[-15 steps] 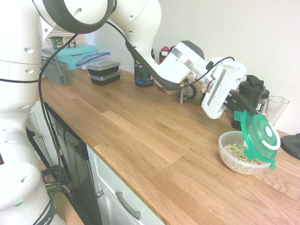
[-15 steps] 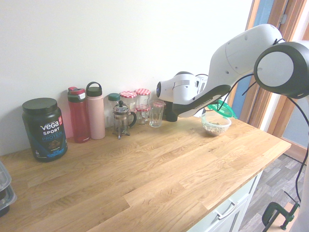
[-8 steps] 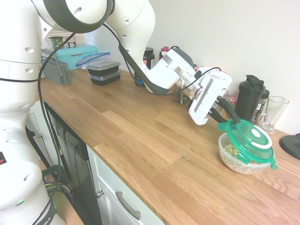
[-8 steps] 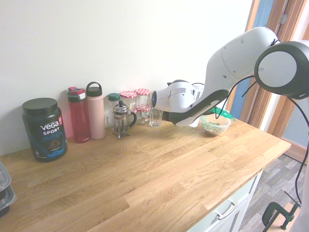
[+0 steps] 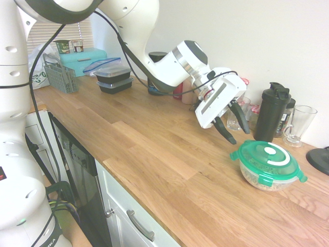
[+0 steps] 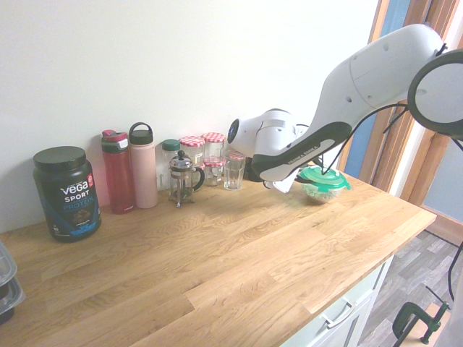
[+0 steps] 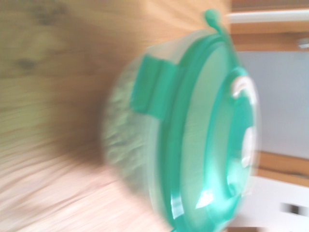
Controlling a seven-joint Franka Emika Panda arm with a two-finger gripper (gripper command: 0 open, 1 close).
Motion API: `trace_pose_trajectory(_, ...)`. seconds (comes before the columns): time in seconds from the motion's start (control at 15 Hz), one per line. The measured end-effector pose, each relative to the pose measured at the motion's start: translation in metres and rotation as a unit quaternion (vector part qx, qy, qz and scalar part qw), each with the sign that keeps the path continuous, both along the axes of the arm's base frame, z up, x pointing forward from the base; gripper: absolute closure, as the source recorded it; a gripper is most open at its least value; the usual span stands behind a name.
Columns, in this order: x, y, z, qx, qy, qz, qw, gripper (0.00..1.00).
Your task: Cover the lid of food container
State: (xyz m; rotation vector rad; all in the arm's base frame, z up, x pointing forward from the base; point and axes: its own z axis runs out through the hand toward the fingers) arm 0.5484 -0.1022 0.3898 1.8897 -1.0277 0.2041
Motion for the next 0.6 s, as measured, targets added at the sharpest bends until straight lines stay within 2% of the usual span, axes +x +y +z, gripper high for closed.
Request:
trace_pose_trajectory(0.13,-0.003,0.010,0.017,0.069,-0.008,0.000,0.998,0.00)
trace_pose_trajectory(0.27,-0.005,0.027,0.034,0.138,-0.031,-0.001,0.990,0.00)
trace_pose_trajectory(0.4,-0.004,0.042,0.044,0.206,-0.052,-0.006,0.977,0.00)
trace_pose_trajectory(0.6,0.000,0.057,0.046,0.305,-0.074,-0.007,0.949,0.00)
